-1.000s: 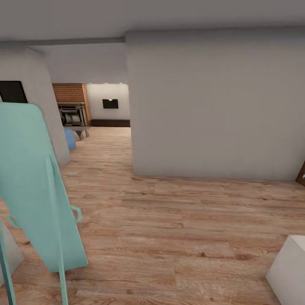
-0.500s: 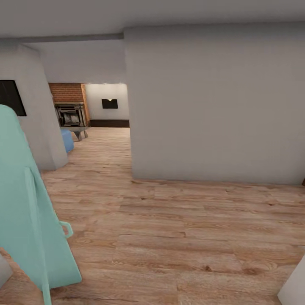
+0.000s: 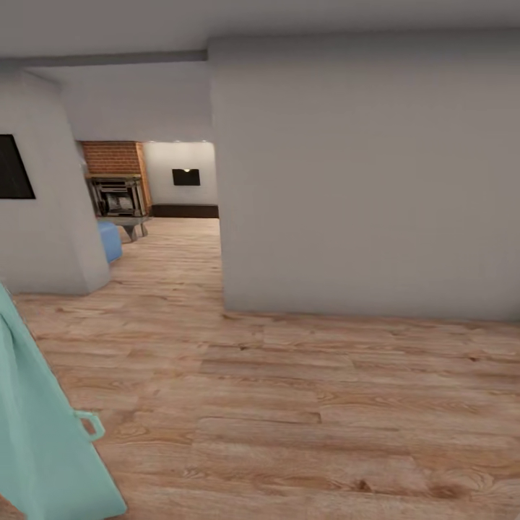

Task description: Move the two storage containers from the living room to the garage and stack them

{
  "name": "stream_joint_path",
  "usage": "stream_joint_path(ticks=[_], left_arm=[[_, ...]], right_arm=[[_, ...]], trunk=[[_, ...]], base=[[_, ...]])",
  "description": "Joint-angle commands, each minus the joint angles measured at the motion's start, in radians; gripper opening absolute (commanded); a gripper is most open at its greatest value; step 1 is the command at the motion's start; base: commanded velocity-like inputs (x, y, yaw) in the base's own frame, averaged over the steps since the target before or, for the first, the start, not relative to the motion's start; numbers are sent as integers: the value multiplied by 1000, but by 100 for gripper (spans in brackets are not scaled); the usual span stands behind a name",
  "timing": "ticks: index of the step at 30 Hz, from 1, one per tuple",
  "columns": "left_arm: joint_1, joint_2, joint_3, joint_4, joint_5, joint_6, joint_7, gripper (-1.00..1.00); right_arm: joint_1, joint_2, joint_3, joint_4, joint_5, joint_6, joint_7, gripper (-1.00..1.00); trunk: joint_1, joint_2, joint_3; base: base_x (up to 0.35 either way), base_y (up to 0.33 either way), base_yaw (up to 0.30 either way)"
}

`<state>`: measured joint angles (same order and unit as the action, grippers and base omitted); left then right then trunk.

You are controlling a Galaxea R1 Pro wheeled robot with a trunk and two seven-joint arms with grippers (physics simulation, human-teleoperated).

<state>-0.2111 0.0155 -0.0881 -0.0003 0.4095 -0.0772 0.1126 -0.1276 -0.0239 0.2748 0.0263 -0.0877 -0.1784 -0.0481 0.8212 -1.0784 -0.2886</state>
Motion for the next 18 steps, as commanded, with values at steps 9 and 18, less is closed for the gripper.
stream_joint_path(ticks=[9,18], left_arm=[[-1,0,-9,0,8,-3,4,100],[-1,0,-9,0,8,-3,4,100]], right_arm=[[-1,0,10,3,-9,-8,-1,100],[-1,1,9,3,-10,-9,-1,100]], trunk=[[1,-1,-1],[1,-1,-1]], base=[[322,0,0],[322,0,0]])
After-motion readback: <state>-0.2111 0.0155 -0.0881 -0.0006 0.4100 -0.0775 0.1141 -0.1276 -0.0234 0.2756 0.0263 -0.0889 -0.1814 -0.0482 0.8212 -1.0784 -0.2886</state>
